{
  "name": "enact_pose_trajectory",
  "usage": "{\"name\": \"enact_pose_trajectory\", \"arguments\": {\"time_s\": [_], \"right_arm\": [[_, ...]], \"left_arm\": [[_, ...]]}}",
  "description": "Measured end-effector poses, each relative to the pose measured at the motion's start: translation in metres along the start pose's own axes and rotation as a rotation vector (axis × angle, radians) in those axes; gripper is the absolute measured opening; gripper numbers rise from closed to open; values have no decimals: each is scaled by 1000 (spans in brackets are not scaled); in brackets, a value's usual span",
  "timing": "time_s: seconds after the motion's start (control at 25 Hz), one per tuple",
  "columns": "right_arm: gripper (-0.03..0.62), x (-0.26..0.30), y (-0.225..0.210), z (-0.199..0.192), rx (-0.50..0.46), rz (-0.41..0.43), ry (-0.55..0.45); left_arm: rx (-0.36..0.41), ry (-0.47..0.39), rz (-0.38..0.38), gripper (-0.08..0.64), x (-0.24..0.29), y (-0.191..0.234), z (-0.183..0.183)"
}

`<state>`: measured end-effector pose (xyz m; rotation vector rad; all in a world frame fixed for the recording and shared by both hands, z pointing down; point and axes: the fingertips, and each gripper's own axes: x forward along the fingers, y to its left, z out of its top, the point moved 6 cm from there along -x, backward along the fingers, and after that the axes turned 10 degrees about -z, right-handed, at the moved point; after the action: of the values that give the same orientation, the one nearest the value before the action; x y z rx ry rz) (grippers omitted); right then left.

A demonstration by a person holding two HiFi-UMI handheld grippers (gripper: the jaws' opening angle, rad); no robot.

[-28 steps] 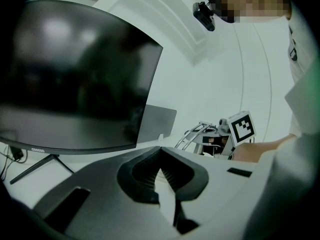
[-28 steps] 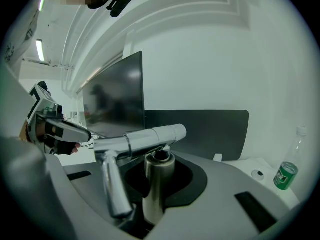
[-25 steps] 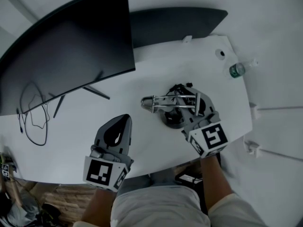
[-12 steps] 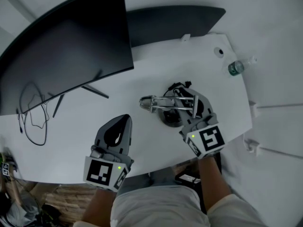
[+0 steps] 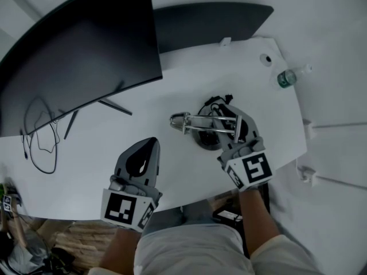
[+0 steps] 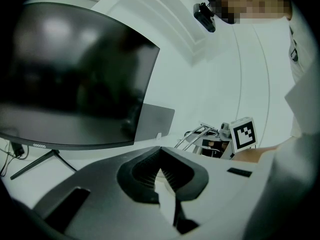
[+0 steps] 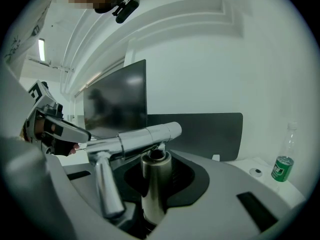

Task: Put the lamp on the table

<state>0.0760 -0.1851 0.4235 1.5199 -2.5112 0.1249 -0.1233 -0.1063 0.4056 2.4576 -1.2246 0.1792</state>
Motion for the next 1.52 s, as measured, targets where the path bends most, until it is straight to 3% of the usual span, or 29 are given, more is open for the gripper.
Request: {"name": "enact_pose_trajectory", "arguments": {"time_s": [0.76, 1.04, 1.52], "right_arm": [[70, -2, 4, -3, -19, -14, -3], [123, -8, 7, -6, -40, -13, 12], [132, -24, 4, -7, -39, -31, 15]], "left_arm": [[3, 4, -26, 2, -6, -10, -4], [15, -2, -29, 2, -9, -14, -4], [31, -10, -41, 2, -14, -25, -1]]}}
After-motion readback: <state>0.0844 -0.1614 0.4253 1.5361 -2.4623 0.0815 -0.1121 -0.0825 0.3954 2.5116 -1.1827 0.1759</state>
